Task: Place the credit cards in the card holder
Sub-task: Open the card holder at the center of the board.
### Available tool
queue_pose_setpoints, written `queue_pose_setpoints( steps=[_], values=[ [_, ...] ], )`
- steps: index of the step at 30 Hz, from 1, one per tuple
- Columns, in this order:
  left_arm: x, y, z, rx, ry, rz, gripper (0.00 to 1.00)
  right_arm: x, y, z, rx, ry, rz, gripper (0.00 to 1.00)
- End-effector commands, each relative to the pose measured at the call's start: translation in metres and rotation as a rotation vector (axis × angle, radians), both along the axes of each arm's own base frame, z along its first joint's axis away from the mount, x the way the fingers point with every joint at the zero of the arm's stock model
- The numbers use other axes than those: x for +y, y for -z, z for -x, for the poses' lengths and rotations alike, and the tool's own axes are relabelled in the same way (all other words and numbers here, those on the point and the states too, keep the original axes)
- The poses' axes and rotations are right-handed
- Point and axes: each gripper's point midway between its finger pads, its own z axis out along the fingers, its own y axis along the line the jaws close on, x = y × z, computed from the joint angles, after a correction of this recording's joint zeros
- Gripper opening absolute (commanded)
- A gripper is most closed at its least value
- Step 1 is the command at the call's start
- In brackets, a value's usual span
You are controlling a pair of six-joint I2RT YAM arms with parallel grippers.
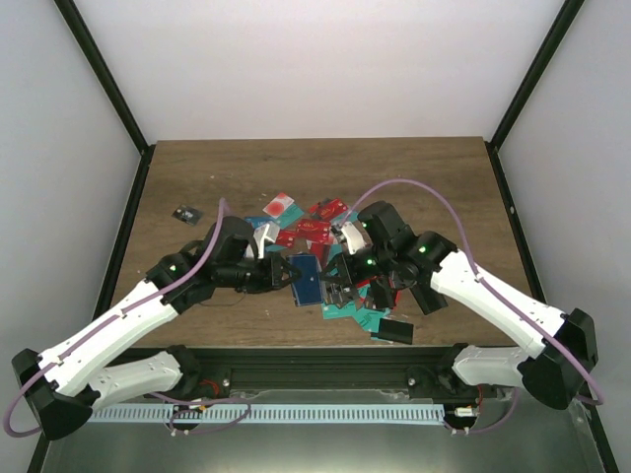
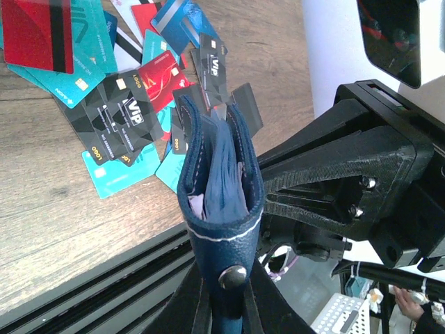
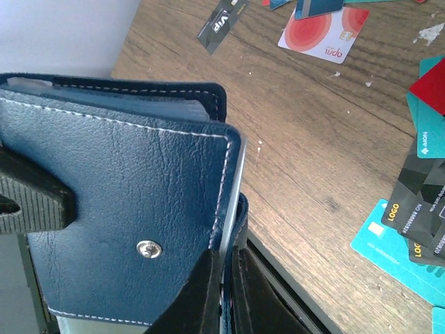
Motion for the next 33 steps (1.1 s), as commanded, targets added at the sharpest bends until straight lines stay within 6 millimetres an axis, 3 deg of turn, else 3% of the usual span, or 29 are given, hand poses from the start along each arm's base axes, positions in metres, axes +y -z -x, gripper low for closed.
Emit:
queue_pose_setpoints(
  steps=[1,8,16,22,25,28,31,33],
  values=[
    [-0.001,0.006,0.001,-0.008,0.012,-0.007,0.04,-0.001,0.003,0.008,0.007,-0.022,-0.010,0.01],
    [0.005,0.051,0.008,0.048,0.011,-0.041,0.04,0.003,0.040,0.031,0.140,-0.062,-0.081,0.01],
    [0.012,0.116,0.018,0.102,0.010,-0.065,0.04,0.002,0.091,0.041,0.237,-0.056,-0.078,0.01],
    [0.032,0.164,0.020,0.134,-0.021,-0.198,0.08,0.010,0.120,0.048,0.296,-0.082,-0.076,0.01],
    [0.044,0.183,0.022,0.165,-0.045,-0.284,0.22,0.016,0.132,0.056,0.322,-0.106,-0.062,0.01],
    [0.053,0.186,0.022,0.176,-0.061,-0.354,0.52,0.020,0.137,0.059,0.331,-0.110,-0.052,0.01],
    [0.064,0.180,0.021,0.177,-0.091,-0.426,0.65,0.019,0.141,0.060,0.347,-0.090,-0.049,0.01],
    [0.072,0.173,0.021,0.177,-0.108,-0.478,0.69,0.019,0.142,0.059,0.354,-0.083,-0.045,0.01]
  ],
)
